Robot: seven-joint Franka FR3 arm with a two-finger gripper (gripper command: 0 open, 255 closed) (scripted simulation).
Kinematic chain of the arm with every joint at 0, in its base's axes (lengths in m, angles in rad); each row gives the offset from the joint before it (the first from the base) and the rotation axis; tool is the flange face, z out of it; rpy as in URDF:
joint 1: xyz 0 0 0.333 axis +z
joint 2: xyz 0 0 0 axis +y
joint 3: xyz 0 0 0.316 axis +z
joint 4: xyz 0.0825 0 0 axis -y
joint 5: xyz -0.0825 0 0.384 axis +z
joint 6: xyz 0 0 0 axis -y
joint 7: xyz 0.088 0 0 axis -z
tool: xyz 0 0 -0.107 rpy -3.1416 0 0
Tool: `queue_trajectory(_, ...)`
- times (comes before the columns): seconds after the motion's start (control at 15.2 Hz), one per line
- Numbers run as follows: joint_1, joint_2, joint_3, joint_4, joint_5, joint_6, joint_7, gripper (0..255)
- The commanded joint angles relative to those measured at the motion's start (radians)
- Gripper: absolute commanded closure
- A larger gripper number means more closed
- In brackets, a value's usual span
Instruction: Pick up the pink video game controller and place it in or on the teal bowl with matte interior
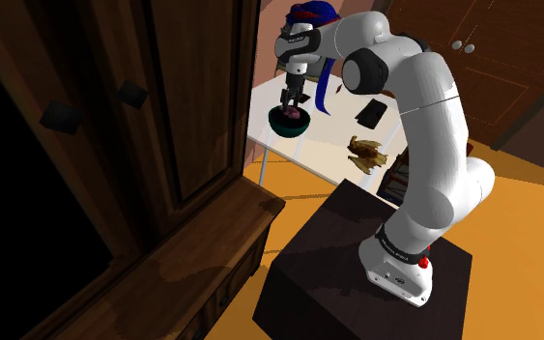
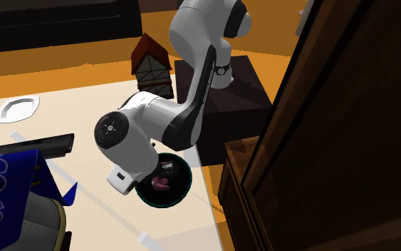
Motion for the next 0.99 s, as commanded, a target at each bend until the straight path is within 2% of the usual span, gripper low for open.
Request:
queue_trajectory(0.0, 0.000, 0.000, 0.000, 0.000, 0.000, 0.000, 0.000, 0)
queue_trajectory(0.13, 0.000, 0.000, 0.000, 0.000, 0.000, 0.000, 0.000, 0)
queue_trajectory(0.4, -0.015, -0.004, -0.004, 0.123, -0.007, -0.124, 0.011, 0)
queue_trajectory(0.92, -0.015, -0.004, -0.004, 0.123, -0.007, -0.124, 0.011, 0)
